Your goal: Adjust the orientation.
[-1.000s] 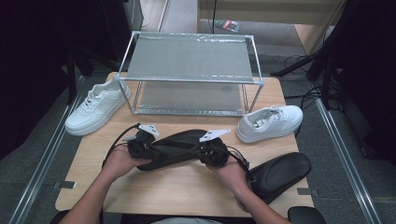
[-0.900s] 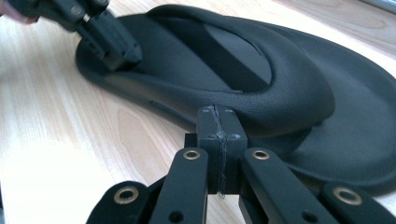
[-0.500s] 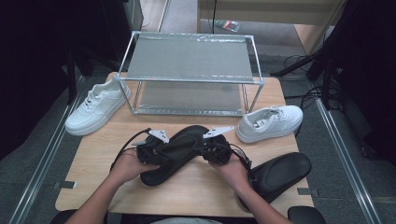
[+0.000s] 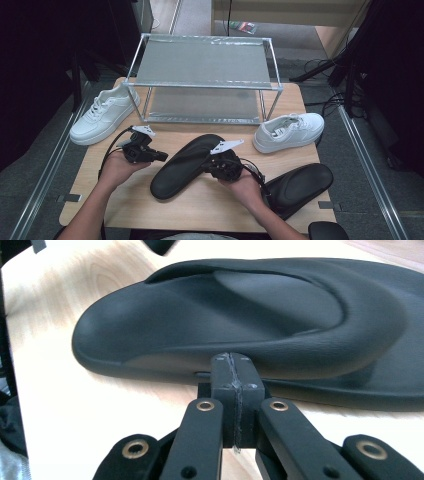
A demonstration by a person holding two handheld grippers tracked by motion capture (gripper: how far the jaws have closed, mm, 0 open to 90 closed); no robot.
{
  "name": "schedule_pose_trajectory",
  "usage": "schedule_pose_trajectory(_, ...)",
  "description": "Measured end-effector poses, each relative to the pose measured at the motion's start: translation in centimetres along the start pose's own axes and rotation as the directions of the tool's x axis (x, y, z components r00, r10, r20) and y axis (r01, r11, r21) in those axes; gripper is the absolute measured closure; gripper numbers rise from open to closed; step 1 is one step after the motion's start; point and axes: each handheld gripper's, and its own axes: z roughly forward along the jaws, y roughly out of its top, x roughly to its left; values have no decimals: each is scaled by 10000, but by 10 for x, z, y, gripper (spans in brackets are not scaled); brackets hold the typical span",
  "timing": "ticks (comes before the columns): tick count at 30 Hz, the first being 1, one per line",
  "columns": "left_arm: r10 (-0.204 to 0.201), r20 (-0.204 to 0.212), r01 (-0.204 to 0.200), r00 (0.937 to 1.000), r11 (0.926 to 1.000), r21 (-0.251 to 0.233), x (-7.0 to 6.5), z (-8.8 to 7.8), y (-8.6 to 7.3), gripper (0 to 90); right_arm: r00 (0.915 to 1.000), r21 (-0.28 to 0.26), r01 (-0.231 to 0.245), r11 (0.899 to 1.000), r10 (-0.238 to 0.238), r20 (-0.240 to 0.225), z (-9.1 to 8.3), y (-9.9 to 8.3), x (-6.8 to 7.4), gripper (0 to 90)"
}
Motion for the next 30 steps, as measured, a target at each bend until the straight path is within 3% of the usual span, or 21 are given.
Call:
schedule_pose_trajectory(5, 3, -114, 1, 9999, 9995, 326, 0, 11, 2, 886, 9999, 169, 128, 9998, -127, -49, 5, -1, 4, 900)
schedule_pose_trajectory(9, -38, -138, 42, 9999, 9995, 303, -2, 11, 2, 900, 9999, 187, 78, 9998, -77, -74, 7, -3, 4, 900)
schedule_pose_trajectory(12, -173, 54, 172, 9998, 9993, 319, -2, 13, 2, 900, 9999, 182, 152, 9997, -153, 58, 6, -3, 3, 900)
schedule_pose_trajectory(30, 517, 696, -556, 9962, 9969, 548, -22, 24, 5, 900, 9972, 167, -531, 9984, 521, 541, -5, -4, -14, 900)
